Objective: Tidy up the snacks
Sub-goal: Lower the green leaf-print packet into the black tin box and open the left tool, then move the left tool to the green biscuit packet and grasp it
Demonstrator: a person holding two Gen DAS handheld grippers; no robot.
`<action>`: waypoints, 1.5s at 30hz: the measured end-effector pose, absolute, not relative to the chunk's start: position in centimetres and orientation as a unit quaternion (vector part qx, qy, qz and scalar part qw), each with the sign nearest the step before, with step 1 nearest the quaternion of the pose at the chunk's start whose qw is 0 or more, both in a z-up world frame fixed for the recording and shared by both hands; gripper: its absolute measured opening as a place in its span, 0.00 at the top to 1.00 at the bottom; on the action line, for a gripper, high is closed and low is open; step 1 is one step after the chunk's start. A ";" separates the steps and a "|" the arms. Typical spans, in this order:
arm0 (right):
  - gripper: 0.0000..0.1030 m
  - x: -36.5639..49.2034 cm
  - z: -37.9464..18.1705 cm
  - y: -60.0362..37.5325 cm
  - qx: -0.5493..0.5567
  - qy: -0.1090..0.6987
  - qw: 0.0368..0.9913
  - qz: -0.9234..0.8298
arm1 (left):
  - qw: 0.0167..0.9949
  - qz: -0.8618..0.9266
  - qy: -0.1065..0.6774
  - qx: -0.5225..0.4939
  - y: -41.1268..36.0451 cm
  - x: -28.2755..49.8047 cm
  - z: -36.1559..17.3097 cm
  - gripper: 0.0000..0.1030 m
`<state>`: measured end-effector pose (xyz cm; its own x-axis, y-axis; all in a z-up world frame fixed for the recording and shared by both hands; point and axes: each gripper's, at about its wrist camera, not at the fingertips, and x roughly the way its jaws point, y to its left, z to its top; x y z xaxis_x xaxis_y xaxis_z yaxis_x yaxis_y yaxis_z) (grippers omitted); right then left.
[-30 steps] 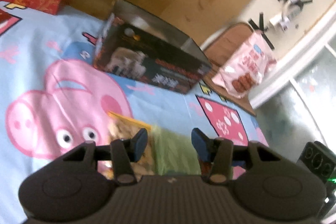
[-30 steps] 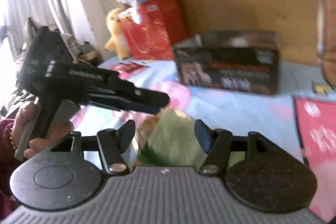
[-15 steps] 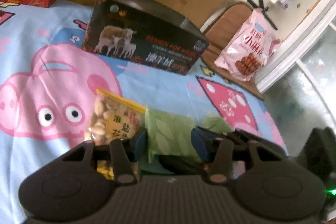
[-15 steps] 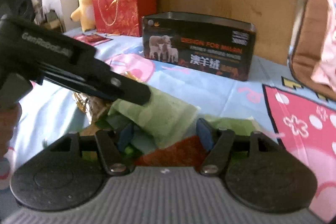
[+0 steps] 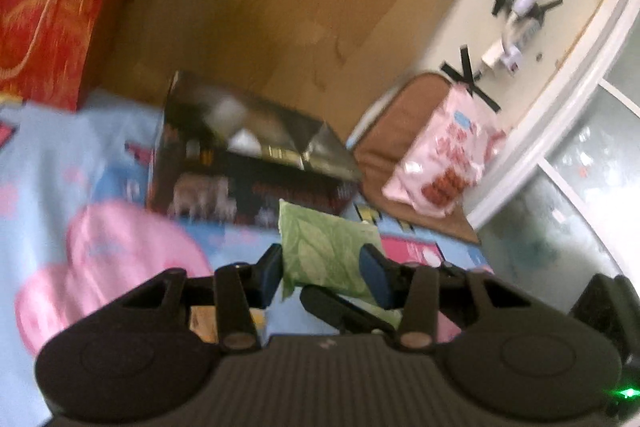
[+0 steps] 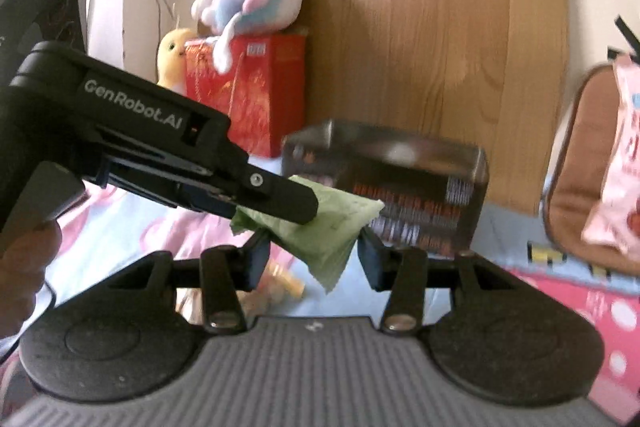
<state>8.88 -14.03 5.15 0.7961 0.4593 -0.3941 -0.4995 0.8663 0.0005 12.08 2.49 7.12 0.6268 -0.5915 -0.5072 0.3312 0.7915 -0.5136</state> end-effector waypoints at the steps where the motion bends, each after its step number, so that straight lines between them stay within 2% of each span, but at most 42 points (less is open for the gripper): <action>1: 0.51 9.9 5.5 -13.8 -0.050 0.192 0.947 0.253 | 0.886 -0.258 0.337 -0.187 2.5 13.0 7.7 0.59; 7: 0.51 17.1 7.4 -12.5 -0.034 0.186 0.947 0.258 | 0.903 -0.227 0.312 -0.189 3.3 18.7 9.3 0.58; 15: 0.48 22.6 6.0 -10.9 -0.022 0.223 0.942 0.248 | 0.911 -0.185 0.326 -0.175 3.3 23.7 7.4 0.58; 16: 0.48 23.0 5.8 -10.7 -0.023 0.231 0.942 0.243 | 0.912 -0.177 0.327 -0.172 3.2 24.0 7.1 0.54; 17: 0.47 23.4 5.5 -10.5 -0.022 0.238 0.942 0.236 | 0.913 -0.170 0.330 -0.170 3.1 24.3 6.8 0.53; 19: 0.37 23.6 5.4 -10.6 -0.012 0.245 0.943 0.226 | 0.912 -0.158 0.341 -0.167 3.0 24.6 6.3 0.52; 23: 0.36 21.2 6.6 -12.6 0.018 0.231 0.946 0.226 | 0.917 -0.162 0.318 -0.180 4.2 21.5 7.7 0.50; 27: 0.35 15.1 7.3 -15.2 0.046 0.226 0.939 0.256 | 0.913 -0.197 0.299 -0.194 5.6 15.2 8.4 0.46; 31: 0.36 8.9 4.7 -17.2 0.076 0.283 0.910 0.292 | 0.891 -0.235 0.338 -0.189 6.2 8.6 6.2 0.46; 34: 0.49 5.8 2.8 -17.9 0.103 0.324 0.892 0.300 | 0.870 -0.248 0.375 -0.204 6.5 4.9 3.9 0.46; 41: 0.53 1.2 1.7 -16.8 0.077 0.337 0.890 0.297 | 0.846 -0.255 0.420 -0.205 5.0 1.1 1.1 0.46; 45: 0.52 -1.1 1.4 -17.0 0.071 0.335 0.888 0.306 | 0.850 -0.255 0.417 -0.195 5.0 -0.4 0.9 0.46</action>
